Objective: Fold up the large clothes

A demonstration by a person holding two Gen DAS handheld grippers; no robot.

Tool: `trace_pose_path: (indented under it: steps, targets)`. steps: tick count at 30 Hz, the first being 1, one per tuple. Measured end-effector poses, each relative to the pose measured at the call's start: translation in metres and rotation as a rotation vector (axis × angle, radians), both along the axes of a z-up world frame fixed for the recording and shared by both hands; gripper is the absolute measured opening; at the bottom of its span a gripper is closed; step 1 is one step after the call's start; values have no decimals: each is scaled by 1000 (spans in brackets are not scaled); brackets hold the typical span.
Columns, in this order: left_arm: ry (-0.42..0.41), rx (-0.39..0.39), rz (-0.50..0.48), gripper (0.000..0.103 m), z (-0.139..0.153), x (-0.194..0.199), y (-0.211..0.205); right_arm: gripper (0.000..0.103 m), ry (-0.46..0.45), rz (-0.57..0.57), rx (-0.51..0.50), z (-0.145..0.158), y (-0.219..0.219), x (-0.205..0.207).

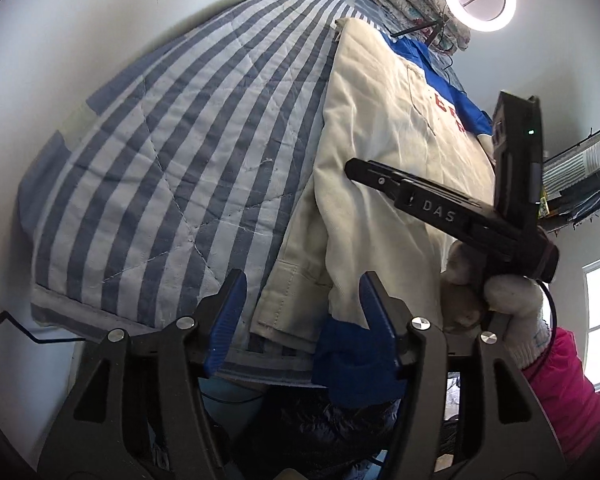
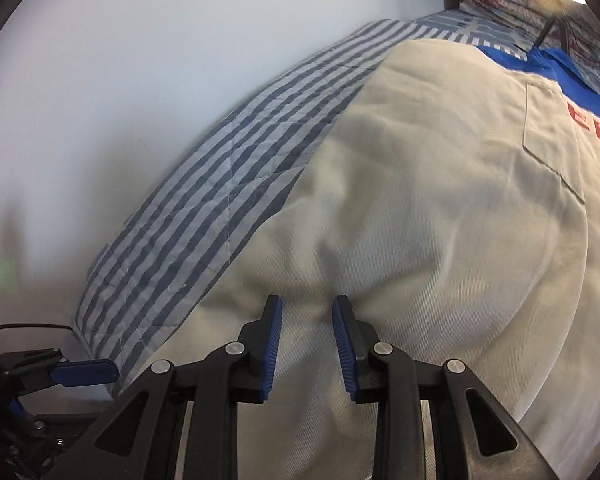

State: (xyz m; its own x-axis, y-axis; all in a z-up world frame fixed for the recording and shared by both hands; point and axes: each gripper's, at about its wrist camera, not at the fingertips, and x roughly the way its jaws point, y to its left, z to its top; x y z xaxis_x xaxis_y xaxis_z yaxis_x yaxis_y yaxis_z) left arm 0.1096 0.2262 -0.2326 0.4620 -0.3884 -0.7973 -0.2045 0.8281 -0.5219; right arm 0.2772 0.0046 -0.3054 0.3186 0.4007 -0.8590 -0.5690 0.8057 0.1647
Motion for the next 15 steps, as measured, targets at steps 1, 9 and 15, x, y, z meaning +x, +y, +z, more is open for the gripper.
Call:
trace_pose_path:
  steps: [1, 9, 15]
  targets:
    - [7, 0, 5, 60, -2, 2, -1, 29, 13, 2, 7, 3, -1, 2]
    - [11, -11, -10, 56, -10, -2, -6, 31, 17, -15, 94, 44, -45, -11]
    - [-7, 23, -17, 17, -3, -6, -13, 32, -13, -137, 77, 38, -81, -2]
